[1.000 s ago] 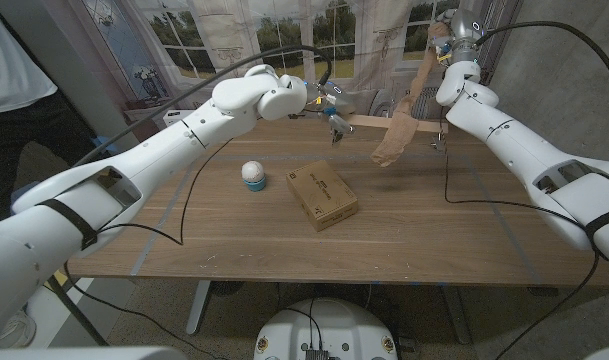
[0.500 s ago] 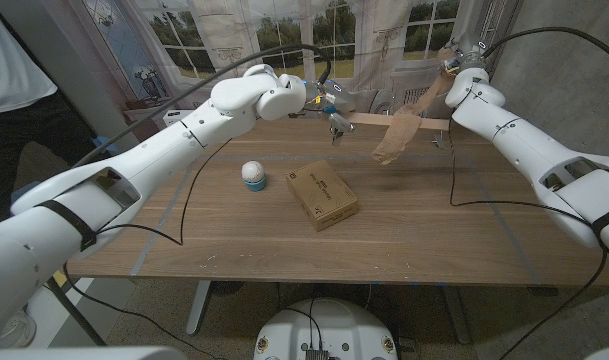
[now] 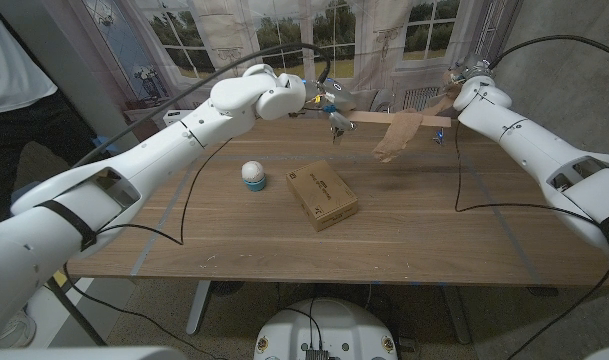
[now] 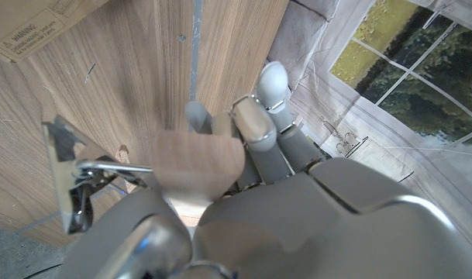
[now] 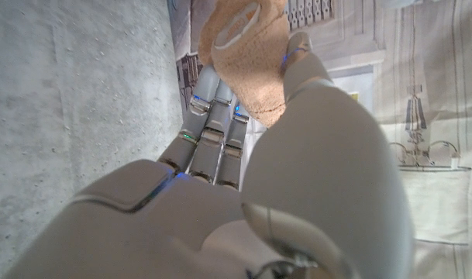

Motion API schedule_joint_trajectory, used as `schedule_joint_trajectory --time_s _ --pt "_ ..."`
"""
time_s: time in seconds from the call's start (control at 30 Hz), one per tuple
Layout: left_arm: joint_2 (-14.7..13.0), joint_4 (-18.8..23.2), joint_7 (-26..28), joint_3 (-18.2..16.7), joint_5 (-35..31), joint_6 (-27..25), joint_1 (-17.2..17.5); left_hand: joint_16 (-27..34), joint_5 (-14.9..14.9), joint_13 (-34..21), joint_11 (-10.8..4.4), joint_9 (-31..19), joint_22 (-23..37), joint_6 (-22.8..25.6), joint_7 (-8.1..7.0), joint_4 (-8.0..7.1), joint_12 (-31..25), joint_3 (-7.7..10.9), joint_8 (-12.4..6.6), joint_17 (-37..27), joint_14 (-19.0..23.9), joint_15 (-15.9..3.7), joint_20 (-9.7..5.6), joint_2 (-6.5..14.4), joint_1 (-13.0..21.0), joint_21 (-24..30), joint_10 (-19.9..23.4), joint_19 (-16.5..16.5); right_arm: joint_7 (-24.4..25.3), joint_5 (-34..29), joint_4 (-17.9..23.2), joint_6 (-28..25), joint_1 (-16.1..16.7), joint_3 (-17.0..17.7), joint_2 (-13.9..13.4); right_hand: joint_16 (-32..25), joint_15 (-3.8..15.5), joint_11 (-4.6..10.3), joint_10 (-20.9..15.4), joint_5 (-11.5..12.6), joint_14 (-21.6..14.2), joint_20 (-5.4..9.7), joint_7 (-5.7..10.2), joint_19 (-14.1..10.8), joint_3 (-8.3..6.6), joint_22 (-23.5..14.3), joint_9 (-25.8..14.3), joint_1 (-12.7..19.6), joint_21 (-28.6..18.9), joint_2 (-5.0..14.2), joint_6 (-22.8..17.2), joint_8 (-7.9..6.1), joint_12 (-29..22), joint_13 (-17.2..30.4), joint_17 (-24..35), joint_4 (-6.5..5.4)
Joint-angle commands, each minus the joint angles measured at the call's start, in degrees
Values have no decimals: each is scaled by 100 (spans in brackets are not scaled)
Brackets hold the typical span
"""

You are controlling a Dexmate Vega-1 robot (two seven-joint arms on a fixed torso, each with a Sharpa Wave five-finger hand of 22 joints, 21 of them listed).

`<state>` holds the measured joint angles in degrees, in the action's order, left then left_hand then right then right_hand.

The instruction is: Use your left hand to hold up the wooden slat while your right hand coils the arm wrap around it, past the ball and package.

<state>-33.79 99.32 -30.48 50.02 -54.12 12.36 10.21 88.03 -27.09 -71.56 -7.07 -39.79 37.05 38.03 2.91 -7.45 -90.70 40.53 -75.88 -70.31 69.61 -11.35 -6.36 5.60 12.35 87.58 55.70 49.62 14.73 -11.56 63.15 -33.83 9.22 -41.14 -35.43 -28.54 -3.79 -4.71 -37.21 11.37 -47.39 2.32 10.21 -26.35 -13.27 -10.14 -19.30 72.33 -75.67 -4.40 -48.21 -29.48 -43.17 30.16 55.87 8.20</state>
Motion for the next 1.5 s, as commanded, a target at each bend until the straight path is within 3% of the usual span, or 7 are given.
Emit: schedule_joint_trajectory --time_s 0.03,0.97,1.27,1.5 --pt "-47 70 92 -66 16 -46 60 -21 3 -11 -32 -14 14 -114 144 -222 -23 268 -46 2 -3 -36 -167 63 6 30 7 -17 -400 236 -242 -261 13 -135 -71 31 1680 737 -955 114 -1421 726 -652 57 -64 1 -29 1041 -22 1115 -675 -20 -8 19 37 -84" --pt "-45 50 142 -81 20 -31 61 -21 6 -11 -59 7 28 -125 150 -222 -24 277 -79 1 -3 -37 -168 63 -9 43 12 -16 -928 673 -1159 -493 -41 -427 21 143 1678 742 -959 129 -1436 724 -670 120 -34 -5 -60 1061 -40 1113 -698 19 47 77 124 -97" --pt "-18 -29 172 -61 11 -25 23 -22 8 -11 -41 10 25 -127 143 -222 -25 280 -90 1 -10 -36 -167 63 -13 40 15 -17 -1172 924 -1123 -572 106 -400 -64 166 1679 731 -986 133 -1453 722 -673 130 -28 -7 -57 1071 -51 1119 -709 35 66 70 150 -100" --pt "-1 -95 242 -40 19 35 -19 -20 8 -11 -41 18 23 -129 147 -223 -24 282 -93 1 -4 -36 -163 61 -17 35 4 -16 -1773 1265 -1128 -648 117 -363 -159 188 1678 703 -981 135 -1473 714 -691 144 -20 -6 -67 1080 -58 1123 -702 51 94 70 176 -102"
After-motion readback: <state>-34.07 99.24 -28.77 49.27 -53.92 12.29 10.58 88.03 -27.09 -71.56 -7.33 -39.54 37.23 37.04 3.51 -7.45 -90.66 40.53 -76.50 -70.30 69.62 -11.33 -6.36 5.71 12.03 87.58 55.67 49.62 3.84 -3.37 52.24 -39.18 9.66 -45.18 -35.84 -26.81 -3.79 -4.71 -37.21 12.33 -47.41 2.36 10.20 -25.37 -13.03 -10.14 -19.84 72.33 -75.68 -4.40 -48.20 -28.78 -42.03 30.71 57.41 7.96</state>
